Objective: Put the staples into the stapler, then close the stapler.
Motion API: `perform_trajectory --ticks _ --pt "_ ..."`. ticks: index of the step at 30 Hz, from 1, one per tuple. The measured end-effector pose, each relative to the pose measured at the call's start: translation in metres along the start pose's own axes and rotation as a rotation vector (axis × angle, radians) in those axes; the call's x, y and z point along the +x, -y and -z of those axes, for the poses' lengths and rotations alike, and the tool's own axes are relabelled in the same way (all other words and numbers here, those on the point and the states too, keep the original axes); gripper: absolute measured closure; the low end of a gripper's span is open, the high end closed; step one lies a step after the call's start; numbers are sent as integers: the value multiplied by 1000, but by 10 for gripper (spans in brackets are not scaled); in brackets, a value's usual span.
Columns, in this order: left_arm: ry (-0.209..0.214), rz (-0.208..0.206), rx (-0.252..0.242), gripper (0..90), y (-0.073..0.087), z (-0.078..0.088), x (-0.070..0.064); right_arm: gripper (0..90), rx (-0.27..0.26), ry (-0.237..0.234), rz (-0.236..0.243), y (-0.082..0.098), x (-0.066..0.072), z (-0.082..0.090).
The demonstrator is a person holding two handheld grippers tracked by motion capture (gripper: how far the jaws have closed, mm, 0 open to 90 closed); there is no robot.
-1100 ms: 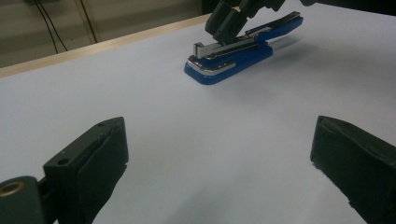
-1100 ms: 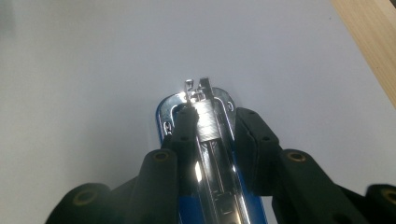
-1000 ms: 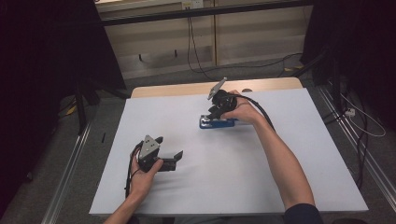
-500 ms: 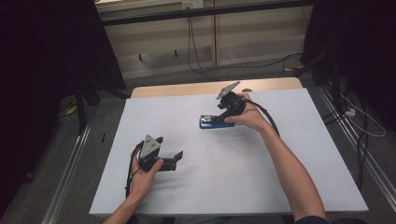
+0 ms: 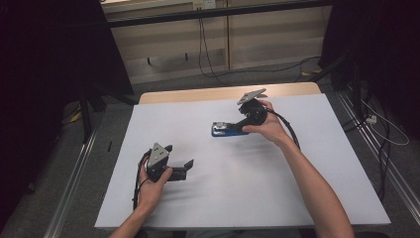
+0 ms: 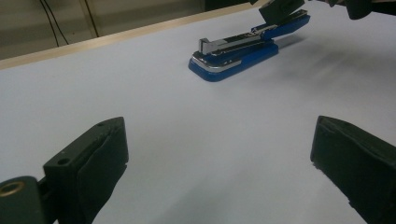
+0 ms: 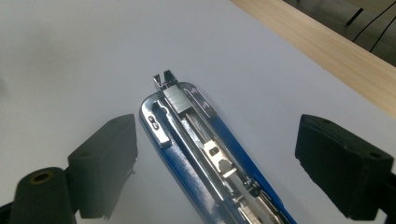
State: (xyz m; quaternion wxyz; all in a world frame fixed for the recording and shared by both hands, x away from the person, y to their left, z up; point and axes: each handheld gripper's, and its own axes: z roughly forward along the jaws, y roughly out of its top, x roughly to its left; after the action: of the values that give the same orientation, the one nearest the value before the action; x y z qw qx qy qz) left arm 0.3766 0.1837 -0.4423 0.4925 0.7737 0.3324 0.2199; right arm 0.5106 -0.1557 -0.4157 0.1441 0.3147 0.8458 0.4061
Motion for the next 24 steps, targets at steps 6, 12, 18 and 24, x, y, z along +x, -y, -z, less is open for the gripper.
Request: perform_trajectory --ticks 6,12,18,24 --pt "-11 -6 1 42 0 0 -1 107 -46 37 -60 7 4 6" --pt "-9 -22 23 42 1 -3 -3 81 -61 72 -131 17 -1 15" --pt "-12 -30 40 39 2 -7 -3 82 -83 93 -168 25 -2 25" --pt "-13 -5 33 42 0 -8 -2 83 -86 109 -227 30 2 35"
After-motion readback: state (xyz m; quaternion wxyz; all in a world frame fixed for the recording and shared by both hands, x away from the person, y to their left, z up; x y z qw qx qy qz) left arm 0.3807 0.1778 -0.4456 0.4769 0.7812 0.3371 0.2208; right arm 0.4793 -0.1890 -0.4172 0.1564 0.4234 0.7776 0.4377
